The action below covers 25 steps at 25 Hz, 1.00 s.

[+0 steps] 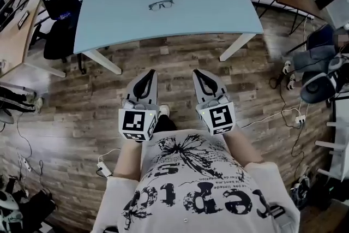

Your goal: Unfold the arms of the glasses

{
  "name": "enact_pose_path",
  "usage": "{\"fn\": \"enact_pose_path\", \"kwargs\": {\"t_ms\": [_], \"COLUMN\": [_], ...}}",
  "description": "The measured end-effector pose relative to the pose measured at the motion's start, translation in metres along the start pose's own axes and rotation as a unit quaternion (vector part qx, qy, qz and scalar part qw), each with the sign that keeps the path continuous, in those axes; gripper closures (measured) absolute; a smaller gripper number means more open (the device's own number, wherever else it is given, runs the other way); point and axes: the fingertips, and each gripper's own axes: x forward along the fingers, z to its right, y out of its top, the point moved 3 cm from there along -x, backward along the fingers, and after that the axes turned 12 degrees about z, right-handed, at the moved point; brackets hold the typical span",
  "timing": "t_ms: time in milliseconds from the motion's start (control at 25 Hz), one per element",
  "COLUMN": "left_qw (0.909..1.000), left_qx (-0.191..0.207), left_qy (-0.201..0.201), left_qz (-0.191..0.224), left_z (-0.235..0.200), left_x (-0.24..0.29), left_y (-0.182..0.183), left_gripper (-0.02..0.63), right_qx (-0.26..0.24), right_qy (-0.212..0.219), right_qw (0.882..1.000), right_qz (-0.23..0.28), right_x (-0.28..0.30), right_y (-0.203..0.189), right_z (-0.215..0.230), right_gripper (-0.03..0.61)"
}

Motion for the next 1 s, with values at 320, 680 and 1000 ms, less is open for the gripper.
{"fn": "enact_pose_path", "kwargs": {"t_ms": [320,680,1000], "left_qw": [0.9995,0.9994,0.9989], "left_qx": [0.010,-0.002,0.011], "left_qy": [-0.028,-0.014,0.036], "left_qz": [-0.009,-0.030,-0.027], "left_z": [-0.127,-0.183,-0.204], "left_x": [0.068,0.126,0.227], "left_y": [0.011,-0.016,-0.027], "left_gripper": [0.595,0.595,0.595], "right_qx": [0.004,0.019,0.031], "right_qy": [-0.034,-0.030,0.006], "right_qw": [0.999,0.999,0.999], "right_qz": [-0.018,-0.035,-0.030], "right_x": [0.135,0.212,0.294], "right_y": [0.000,-0.026,-0.053], "right_z": [0.003,0.037,0.130], "right_gripper": [0.568,0.568,0.568]}}
